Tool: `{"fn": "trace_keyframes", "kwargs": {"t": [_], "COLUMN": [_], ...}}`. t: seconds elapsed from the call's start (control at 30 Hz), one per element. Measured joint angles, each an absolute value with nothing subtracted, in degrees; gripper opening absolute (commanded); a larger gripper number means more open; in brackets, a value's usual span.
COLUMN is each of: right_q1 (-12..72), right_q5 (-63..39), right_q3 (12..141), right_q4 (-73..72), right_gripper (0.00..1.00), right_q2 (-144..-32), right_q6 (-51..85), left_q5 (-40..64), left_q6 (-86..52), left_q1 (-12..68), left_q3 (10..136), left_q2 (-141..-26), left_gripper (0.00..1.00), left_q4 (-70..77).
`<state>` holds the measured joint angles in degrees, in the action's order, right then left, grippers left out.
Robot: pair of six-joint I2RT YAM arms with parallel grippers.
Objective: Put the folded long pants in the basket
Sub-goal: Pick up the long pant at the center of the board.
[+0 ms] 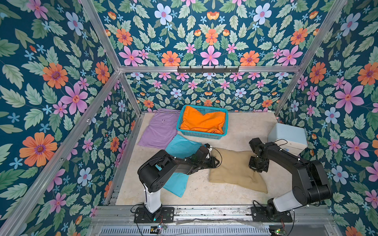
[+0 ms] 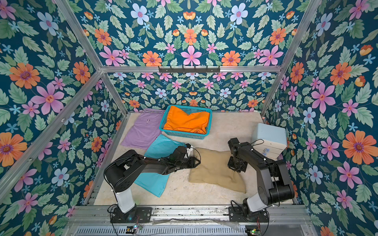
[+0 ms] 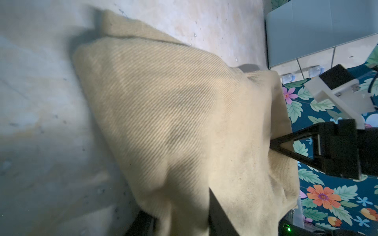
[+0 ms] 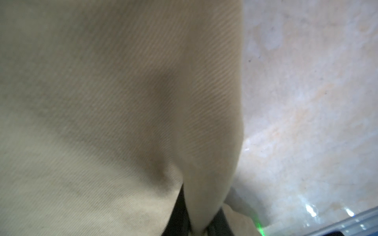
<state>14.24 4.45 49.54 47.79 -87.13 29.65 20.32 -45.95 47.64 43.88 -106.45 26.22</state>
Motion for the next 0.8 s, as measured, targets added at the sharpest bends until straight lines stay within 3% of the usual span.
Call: {"fn": "trace_keyframes", "kwargs": {"t": [0.07,0.13,0.37,0.57,0.8], "right_q1": [14.24,14.26,14.26,14.46,14.46], "right_q5": [4.25,3.79,1.26,-4.16,-7.38], "right_q3": [49.52,49.52,48.34,46.85,54.50], "right_q4": [47.77,47.68,46.63,46.76,52.69], "right_gripper": [0.00,0.00,0.00,0.00,0.00], "right_q2": [-86.89,-86.76,-82.24,-70.13,-62.65], "right_q6": [29.26,29.23,28.40,28.45,28.86], "left_q5": [20.12,19.90,19.03,15.38,11.81], "left_q6": [-46.06,-46.06,-46.06,-45.87,-43.07], "left_q1": [47.77,47.90,48.12,48.73,48.56], "left_q3": [43.79,43.83,45.67,45.58,51.94], "left_q2": [-106.08,-105.75,-102.72,-91.09,-83.81], "left_gripper": [0.19,0.00,0.00,0.00,0.00], "left_q4": [26.04,25.50,17.91,8.47,-3.66]}}
